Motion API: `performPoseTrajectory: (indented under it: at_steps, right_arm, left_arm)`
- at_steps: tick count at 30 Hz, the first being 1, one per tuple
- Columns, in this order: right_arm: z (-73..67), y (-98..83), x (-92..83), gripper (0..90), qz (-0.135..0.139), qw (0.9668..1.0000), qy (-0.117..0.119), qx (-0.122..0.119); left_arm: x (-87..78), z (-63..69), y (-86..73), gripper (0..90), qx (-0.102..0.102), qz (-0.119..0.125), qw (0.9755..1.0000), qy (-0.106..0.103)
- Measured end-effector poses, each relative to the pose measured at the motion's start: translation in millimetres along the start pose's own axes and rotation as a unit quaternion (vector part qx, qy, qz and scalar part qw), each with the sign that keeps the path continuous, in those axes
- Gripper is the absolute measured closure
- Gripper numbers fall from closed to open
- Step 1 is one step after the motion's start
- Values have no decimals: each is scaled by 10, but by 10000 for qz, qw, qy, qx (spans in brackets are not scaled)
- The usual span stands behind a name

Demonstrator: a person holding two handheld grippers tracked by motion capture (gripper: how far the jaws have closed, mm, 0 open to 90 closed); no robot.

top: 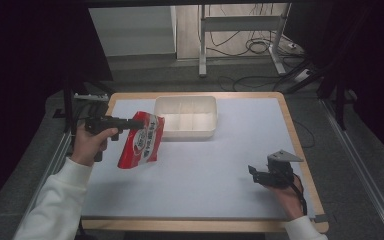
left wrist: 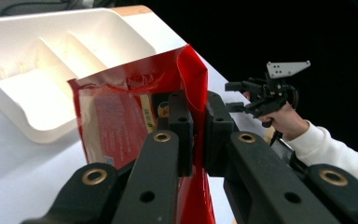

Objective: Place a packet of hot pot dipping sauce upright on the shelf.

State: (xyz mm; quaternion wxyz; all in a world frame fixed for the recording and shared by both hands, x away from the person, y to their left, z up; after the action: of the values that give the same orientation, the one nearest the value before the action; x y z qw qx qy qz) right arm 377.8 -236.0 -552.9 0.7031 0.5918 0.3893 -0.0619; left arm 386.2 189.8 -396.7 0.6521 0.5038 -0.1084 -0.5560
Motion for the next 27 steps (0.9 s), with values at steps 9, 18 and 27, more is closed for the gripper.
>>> performPoseTrajectory:
  at_steps: [9,18,27]
  right_arm:
    - [5,-7,6,194,-20,10000,-21,2]
    - [21,-10,4,195,-11,10000,-28,8]
    - [26,-16,12,194,-27,10000,-40,0]
  left_arm:
    - [-78,-1,230,847,187,-23,9996,209]
    - [-9,-62,389,847,293,-165,9984,464]
    - [62,-115,568,846,356,-198,9975,584]
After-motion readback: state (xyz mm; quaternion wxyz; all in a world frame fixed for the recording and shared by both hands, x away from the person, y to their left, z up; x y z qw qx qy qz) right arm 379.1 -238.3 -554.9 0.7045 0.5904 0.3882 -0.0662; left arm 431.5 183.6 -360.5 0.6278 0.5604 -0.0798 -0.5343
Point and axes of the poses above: each handheld gripper's, and its own axes: x roughly forward along the jaws, y roughly out of its top, z roughly to its right, the point moved 8 cm from there along x, roughly forward along the jaws, and after that the axes turned 1 degree about y, right-handed, at the moved point
